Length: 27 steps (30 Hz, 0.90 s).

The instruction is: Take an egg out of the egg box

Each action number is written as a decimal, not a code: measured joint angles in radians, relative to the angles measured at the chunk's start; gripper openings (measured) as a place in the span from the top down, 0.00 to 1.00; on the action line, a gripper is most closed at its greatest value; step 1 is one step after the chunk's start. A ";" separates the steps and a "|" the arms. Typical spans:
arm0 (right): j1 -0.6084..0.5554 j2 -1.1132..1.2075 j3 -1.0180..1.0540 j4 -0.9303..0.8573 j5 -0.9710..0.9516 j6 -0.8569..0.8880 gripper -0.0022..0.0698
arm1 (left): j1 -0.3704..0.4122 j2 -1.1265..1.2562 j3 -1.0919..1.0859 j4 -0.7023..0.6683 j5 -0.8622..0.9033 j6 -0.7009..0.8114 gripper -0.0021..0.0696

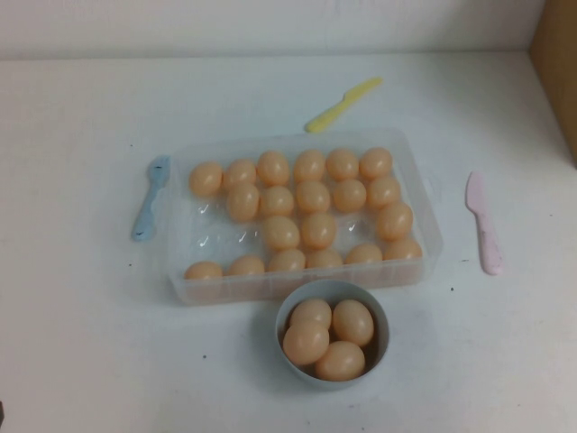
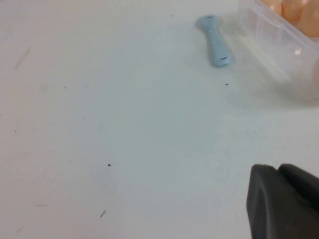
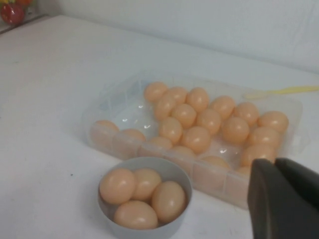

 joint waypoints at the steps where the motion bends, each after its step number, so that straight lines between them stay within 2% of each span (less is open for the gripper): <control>1: 0.000 0.002 0.030 -0.003 -0.049 0.000 0.99 | 0.000 0.000 0.000 0.000 0.000 0.000 0.98; 5: -0.006 -0.008 0.129 0.020 -0.150 -0.004 0.99 | 0.000 0.000 0.000 0.000 0.000 0.000 0.98; 8: -0.062 -0.050 0.186 0.053 -0.157 -0.038 0.99 | 0.000 0.000 0.000 0.000 0.000 0.000 0.98; 14: -0.334 -0.225 0.268 0.150 -0.159 -0.213 0.99 | 0.000 0.000 0.000 0.000 0.000 0.000 0.98; 20: -0.592 -0.344 0.322 0.239 -0.114 -0.281 0.99 | 0.000 0.000 0.000 0.000 0.000 0.000 0.98; 23: -0.655 -0.346 0.345 0.256 -0.087 -0.285 0.99 | 0.000 0.000 0.000 0.000 0.000 0.000 0.98; 27: -0.667 -0.346 0.364 0.272 -0.054 -0.273 0.99 | 0.000 0.000 0.000 0.000 0.000 0.000 0.98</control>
